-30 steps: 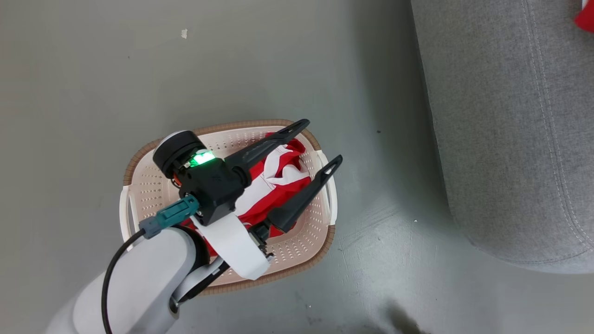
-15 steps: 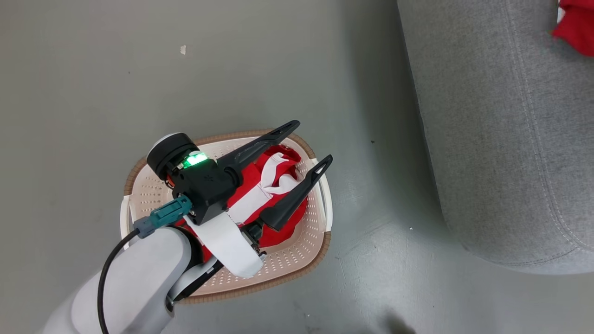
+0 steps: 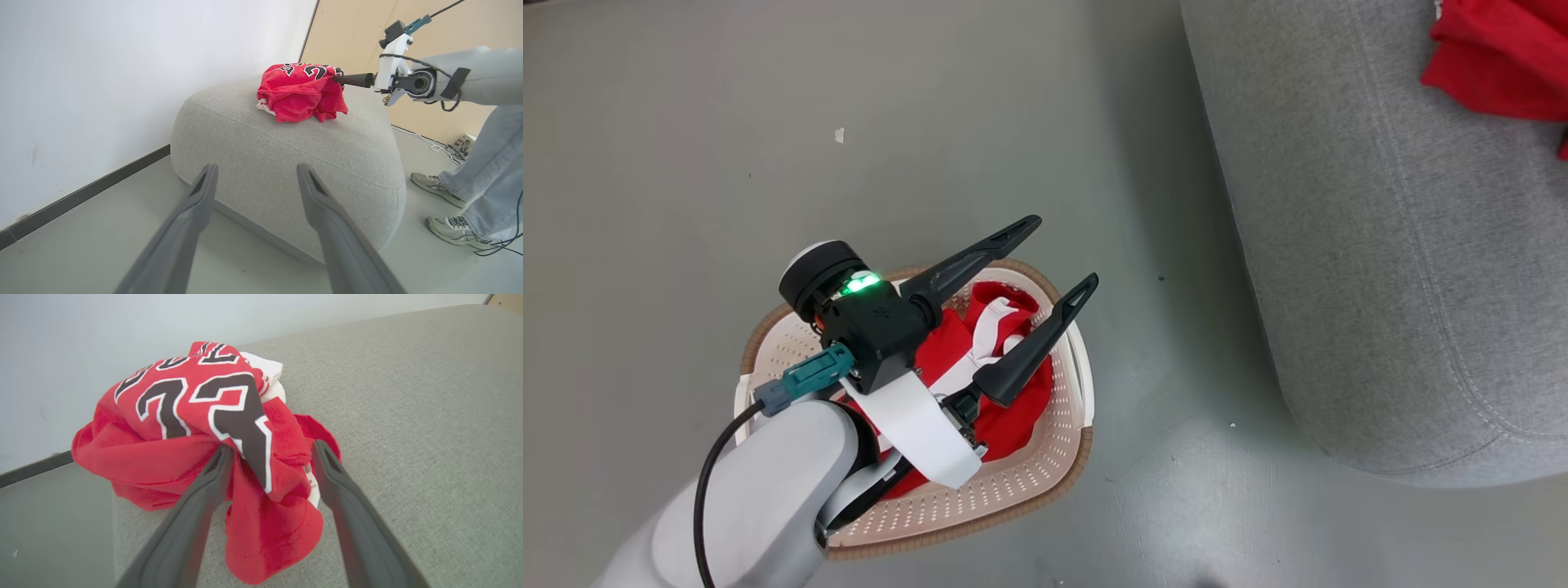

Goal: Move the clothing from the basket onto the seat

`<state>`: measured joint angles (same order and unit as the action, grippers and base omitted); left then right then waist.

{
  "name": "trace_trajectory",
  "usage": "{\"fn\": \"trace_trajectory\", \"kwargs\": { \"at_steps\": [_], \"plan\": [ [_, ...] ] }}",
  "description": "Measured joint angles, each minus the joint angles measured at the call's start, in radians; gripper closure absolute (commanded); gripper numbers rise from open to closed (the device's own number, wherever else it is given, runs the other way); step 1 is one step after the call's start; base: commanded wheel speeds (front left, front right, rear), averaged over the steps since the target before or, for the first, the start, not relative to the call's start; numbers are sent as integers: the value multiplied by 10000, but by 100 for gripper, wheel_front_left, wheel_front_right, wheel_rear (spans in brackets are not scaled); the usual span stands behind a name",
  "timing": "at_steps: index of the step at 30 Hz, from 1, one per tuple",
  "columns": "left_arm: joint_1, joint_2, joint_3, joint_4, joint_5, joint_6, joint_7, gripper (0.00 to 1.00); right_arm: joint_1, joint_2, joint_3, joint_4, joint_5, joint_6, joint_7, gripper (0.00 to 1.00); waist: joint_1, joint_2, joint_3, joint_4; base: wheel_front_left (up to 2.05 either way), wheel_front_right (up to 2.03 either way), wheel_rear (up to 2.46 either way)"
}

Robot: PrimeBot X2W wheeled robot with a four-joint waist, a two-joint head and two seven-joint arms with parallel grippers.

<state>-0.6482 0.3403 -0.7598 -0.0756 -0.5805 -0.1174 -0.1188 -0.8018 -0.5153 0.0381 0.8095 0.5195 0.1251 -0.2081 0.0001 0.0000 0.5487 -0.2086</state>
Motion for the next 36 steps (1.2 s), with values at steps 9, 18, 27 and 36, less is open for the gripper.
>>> {"fn": "trace_trajectory", "kwargs": {
  "at_steps": [9, 18, 27, 36],
  "plan": [
    [50, -84, -36, 309, -94, -10, -209, 0, 222, 117, 407, 71, 1047, 0, 1220, 0, 0, 0, -499, -179, 0, 0, 0],
    [313, -171, 29, 623, -374, -12, -510, 0, 431, 21, 696, -512, 1532, -2, 1902, 0, 0, 0, -1073, -346, 0, 0, 0],
    [628, -182, 299, 930, -468, 21, -779, 0, 437, -366, 1156, -1703, 1569, -2, 1685, 0, 0, 0, -1693, -438, 0, 0, 0],
    [1117, -188, 777, 1206, -662, 374, -1028, 0, 1018, -267, 1944, -2851, 1457, -2, 970, 0, 0, 0, -2339, -393, 0, 0, 0]
  ]
}}
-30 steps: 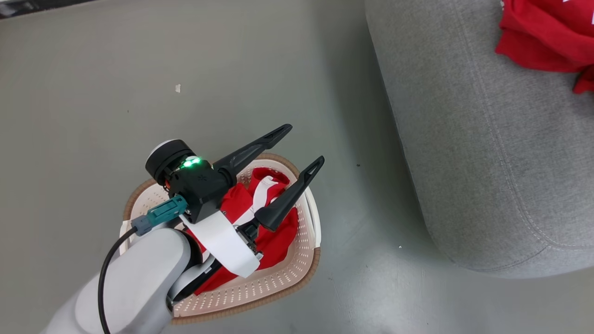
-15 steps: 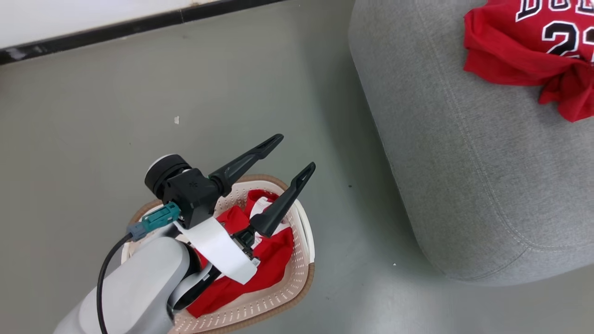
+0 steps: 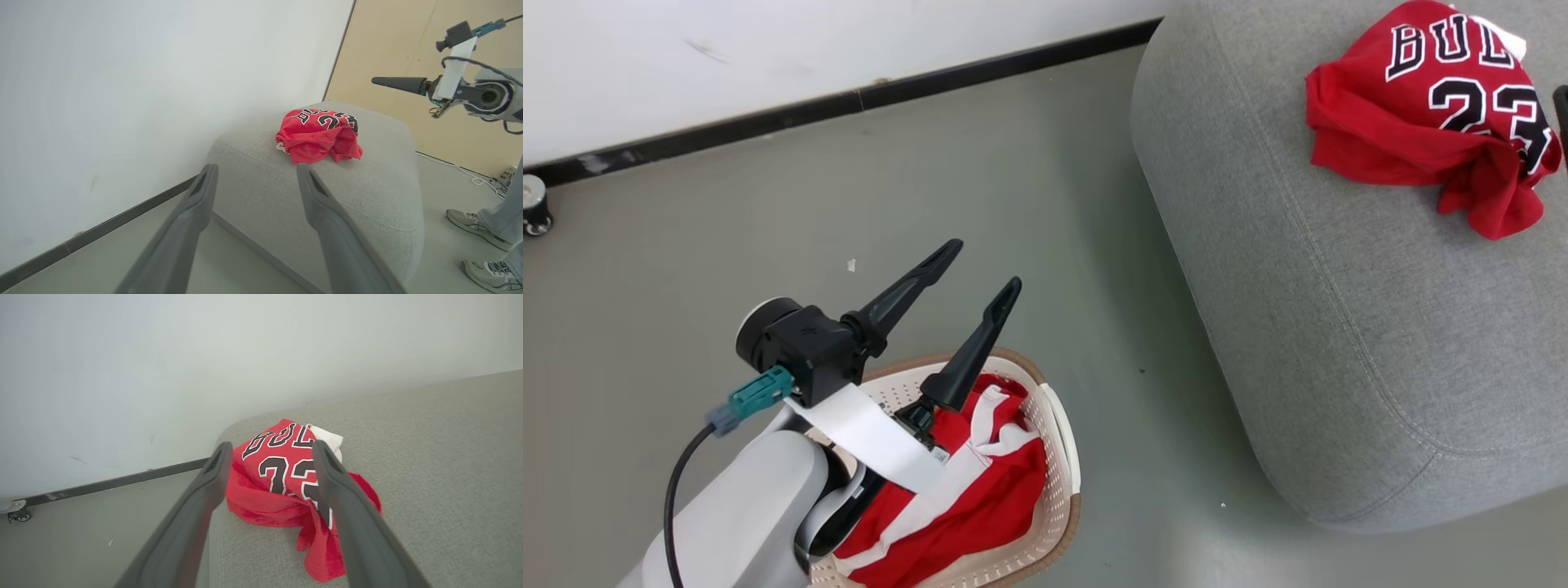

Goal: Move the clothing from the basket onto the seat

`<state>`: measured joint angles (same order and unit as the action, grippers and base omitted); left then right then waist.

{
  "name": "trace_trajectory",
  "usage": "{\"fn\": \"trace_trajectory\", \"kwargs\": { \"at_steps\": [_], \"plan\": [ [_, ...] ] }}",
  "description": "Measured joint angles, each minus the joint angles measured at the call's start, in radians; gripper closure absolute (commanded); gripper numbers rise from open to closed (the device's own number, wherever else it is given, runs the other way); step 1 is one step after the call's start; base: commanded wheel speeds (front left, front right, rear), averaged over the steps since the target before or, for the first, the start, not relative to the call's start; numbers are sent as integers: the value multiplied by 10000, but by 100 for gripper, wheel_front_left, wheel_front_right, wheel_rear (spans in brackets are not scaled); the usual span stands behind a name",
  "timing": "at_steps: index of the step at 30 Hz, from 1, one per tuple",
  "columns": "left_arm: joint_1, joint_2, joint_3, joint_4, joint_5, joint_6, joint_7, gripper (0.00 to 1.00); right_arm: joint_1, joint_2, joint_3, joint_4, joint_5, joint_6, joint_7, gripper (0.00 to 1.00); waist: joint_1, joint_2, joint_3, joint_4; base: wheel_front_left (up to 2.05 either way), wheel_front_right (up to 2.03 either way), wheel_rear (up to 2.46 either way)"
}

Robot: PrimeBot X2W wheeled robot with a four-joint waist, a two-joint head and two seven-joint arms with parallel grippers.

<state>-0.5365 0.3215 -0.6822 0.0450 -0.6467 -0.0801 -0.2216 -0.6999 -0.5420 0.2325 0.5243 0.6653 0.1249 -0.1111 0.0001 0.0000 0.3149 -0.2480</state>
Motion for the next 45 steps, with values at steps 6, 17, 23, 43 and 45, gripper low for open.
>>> {"fn": "trace_trajectory", "kwargs": {
  "at_steps": [6, 17, 23, 43, 45],
  "plan": [
    [322, -10, 314, 111, -127, 215, -90, 0, 77, -69, 520, -744, -449, 2, -589, 0, -1, 1, -425, 111, 0, 0, 0],
    [1028, -38, 1014, 366, -487, 677, -207, 0, 938, -165, 1083, -1463, -621, 0, -1126, 0, -1, 0, -1101, 510, 0, 0, 0],
    [1411, -33, 1354, 416, -571, 878, -267, 0, 1499, 13, 1168, -1981, -708, 2, -1298, 0, -1, 0, -1419, 805, 0, 0, 0],
    [2805, -71, 2592, 813, -608, 1446, -290, 0, 3510, 986, 746, -3287, -1488, 0, -1365, 0, -1, 1, -2401, 1817, 0, 0, 0],
    [2953, -140, 2775, 811, -600, 1478, -303, 0, 3712, 1043, 514, -3505, -1657, 0, -1365, 0, -1, 0, -2487, 1903, 0, 0, 0]
  ]
}}
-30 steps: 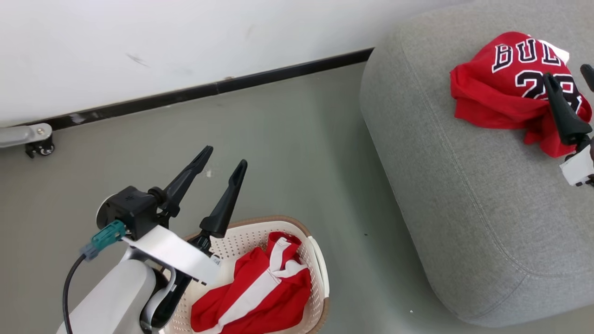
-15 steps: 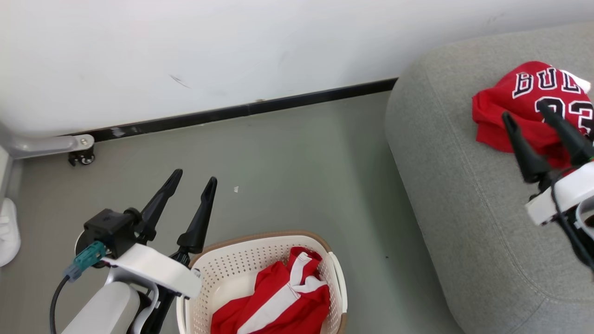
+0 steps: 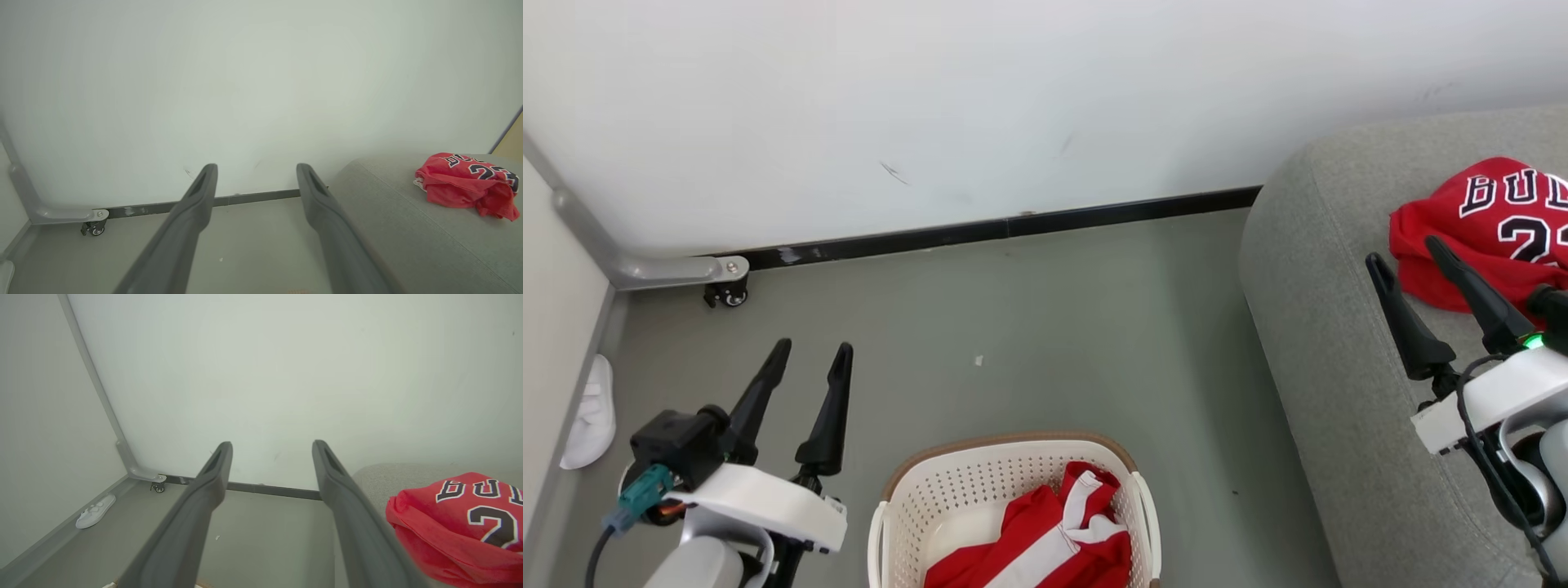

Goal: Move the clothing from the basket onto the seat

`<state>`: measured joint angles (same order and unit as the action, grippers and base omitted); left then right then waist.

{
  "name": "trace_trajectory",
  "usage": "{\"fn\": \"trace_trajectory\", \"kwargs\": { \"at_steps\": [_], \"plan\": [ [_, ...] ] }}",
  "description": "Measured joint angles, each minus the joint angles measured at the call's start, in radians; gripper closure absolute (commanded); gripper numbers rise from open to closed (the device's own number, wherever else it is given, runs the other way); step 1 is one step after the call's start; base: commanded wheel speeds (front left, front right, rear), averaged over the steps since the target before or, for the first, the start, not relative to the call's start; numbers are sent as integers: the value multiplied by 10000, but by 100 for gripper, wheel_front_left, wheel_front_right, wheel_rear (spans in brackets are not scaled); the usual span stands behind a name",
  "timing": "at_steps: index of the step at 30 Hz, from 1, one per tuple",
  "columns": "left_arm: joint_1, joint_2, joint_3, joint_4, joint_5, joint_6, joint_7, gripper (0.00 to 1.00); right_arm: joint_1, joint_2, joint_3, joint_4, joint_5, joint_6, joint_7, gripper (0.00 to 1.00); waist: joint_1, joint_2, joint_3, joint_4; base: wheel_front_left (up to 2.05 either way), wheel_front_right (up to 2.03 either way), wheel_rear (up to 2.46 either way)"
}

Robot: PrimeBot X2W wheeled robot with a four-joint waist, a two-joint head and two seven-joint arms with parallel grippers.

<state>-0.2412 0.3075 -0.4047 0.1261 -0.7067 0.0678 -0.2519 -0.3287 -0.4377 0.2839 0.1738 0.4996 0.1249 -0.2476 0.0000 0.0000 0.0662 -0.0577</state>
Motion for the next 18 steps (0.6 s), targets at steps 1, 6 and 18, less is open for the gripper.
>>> {"fn": "trace_trajectory", "kwargs": {
  "at_steps": [1, 6, 18],
  "plan": [
    [99, -38, 56, 10, 0, 2, -2, 0, 99, 61, -128, -94, -33, 0, 0, 0, 0, 0, -42, 43, 0, 0, 0],
    [663, -215, 272, 75, 155, 105, -4, 0, 797, 560, -479, -485, -458, -2, -2, 0, 0, 0, -230, 238, 0, 0, 0],
    [1271, -364, 1083, -104, 1108, 397, -4, 0, 2462, 1517, -1452, -826, -1009, -2, -2, 0, -1, 0, -536, 560, 0, 0, 0]
  ]
}}
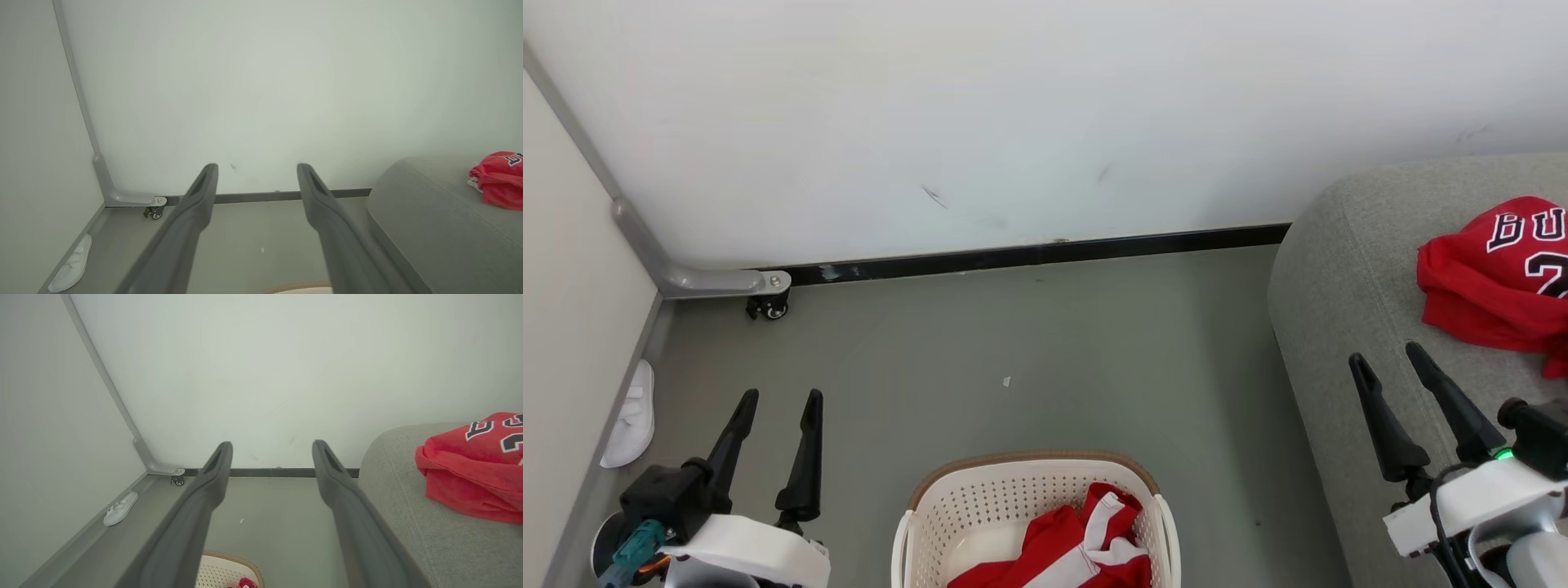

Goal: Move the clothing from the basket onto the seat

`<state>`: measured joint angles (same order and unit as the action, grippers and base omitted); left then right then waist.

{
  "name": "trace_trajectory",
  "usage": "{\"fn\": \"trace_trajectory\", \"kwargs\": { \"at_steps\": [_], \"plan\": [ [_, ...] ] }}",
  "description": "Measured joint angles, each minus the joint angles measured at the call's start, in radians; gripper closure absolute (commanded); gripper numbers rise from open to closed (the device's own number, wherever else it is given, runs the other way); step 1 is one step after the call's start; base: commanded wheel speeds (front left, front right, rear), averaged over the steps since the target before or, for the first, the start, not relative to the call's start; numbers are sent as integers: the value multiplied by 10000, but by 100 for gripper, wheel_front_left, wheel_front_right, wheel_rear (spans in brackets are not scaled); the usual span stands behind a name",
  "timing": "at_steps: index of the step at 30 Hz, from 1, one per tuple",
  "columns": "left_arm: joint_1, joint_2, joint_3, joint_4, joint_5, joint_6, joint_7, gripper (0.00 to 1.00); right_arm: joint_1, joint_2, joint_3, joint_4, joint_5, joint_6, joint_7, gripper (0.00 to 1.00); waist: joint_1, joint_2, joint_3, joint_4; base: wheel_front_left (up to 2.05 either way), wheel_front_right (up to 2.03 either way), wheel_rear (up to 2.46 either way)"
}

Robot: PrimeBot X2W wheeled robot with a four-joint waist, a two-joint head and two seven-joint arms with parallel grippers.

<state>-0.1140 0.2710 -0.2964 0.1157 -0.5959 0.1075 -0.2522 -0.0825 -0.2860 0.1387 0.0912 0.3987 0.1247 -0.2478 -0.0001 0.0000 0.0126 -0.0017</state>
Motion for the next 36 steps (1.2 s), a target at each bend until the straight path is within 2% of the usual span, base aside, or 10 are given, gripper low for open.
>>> {"fn": "trace_trajectory", "kwargs": {
  "at_steps": [9, 13, 21, 36],
  "plan": [
    [450, -282, 660, -364, 556, 130, 0, 0, 629, 546, -405, -433, -428, 0, 0, 0, 0, 0, -17, 32, 0, 0, 0],
    [673, -500, 715, -384, 853, 119, 0, 0, 638, 704, -318, -508, -537, 0, 0, 0, 1, 0, 37, 6, 0, 0, 0],
    [837, -591, 1018, -424, 1254, 82, 0, 0, 831, 978, -286, -593, -846, 0, 0, 0, 1, 0, 208, -5, 0, 0, 0],
    [840, -1137, 1524, -360, 1499, -359, 0, 0, 829, 1218, -318, -593, -1089, 0, 0, 0, 1, 0, 314, 27, 0, 0, 0]
  ]
}}
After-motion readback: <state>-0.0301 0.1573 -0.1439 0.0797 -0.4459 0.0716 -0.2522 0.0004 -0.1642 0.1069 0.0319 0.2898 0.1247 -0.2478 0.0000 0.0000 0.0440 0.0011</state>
